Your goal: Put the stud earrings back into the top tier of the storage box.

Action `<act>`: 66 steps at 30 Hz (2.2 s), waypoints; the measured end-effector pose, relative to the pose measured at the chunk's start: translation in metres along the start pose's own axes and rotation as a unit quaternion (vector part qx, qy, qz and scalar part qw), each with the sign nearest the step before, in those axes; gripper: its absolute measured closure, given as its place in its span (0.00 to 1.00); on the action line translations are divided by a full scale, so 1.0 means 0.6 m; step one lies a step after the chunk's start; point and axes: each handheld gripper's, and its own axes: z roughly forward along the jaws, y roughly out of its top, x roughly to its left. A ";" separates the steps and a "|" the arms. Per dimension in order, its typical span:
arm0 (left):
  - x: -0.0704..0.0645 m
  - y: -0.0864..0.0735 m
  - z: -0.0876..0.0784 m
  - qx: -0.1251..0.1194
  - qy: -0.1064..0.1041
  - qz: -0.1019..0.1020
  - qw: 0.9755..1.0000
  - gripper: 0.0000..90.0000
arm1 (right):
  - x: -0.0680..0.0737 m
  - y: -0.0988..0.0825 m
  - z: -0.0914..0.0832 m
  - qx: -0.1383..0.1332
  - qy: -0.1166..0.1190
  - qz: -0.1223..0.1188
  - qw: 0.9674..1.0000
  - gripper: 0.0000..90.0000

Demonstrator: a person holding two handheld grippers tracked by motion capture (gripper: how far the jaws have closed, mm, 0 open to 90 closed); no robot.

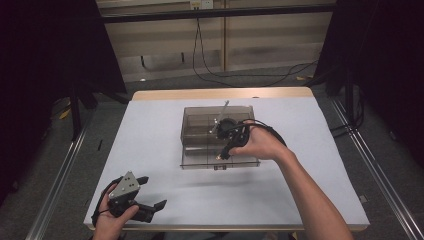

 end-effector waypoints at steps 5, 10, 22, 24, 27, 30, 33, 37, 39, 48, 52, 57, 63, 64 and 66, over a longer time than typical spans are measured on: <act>0.000 0.000 0.000 -0.001 0.001 0.000 1.000 0.03 | -0.001 0.003 0.008 0.012 -0.001 -0.001 1.000 0.96; -0.001 0.000 0.001 0.001 -0.001 -0.003 1.000 0.03 | -0.001 0.005 0.018 0.025 -0.002 -0.004 1.000 0.96; -0.001 0.000 0.001 0.000 -0.002 0.000 1.000 0.03 | -0.002 0.006 0.026 0.026 -0.010 -0.005 1.000 0.95; -0.001 0.000 0.001 0.000 -0.002 -0.001 1.000 0.03 | -0.002 0.006 0.025 0.027 -0.010 -0.001 1.000 0.95; -0.001 0.000 0.001 -0.001 0.000 -0.002 1.000 0.03 | -0.003 0.004 0.024 0.022 -0.013 0.000 1.000 0.93; -0.001 0.000 0.001 0.001 -0.002 -0.002 1.000 0.03 | -0.003 0.002 0.018 0.016 -0.016 0.003 1.000 0.91; -0.001 0.000 0.002 0.000 -0.002 -0.002 1.000 0.03 | -0.005 0.000 0.010 0.004 -0.017 0.001 1.000 0.90; -0.001 0.000 0.001 0.001 -0.002 -0.002 1.000 0.03 | -0.005 -0.008 0.002 -0.013 -0.015 0.011 1.000 0.90; 0.000 0.000 0.001 0.002 -0.001 -0.001 1.000 0.03 | -0.005 -0.014 -0.002 -0.023 -0.017 0.013 1.000 0.89; 0.000 0.000 0.002 0.003 0.000 -0.002 1.000 0.03 | -0.011 -0.046 -0.016 -0.098 -0.022 0.041 0.994 0.85; 0.002 -0.001 0.001 0.004 0.000 -0.004 1.000 0.03 | -0.010 -0.065 -0.020 -0.125 -0.021 0.050 0.991 0.82; 0.003 -0.001 0.002 0.004 0.001 -0.008 1.000 0.03 | -0.008 -0.088 -0.029 -0.157 -0.030 0.064 0.985 0.82; 0.003 -0.002 0.000 0.000 0.007 -0.005 1.000 0.03 | -0.004 -0.115 -0.043 -0.200 -0.054 0.083 0.975 0.81; 0.005 -0.003 0.000 0.000 0.006 -0.006 1.000 0.03 | -0.004 -0.120 -0.045 -0.207 -0.055 0.085 0.973 0.80; 0.007 -0.004 -0.001 -0.002 0.007 -0.009 1.000 0.03 | -0.003 -0.129 -0.047 -0.215 -0.056 0.087 0.971 0.78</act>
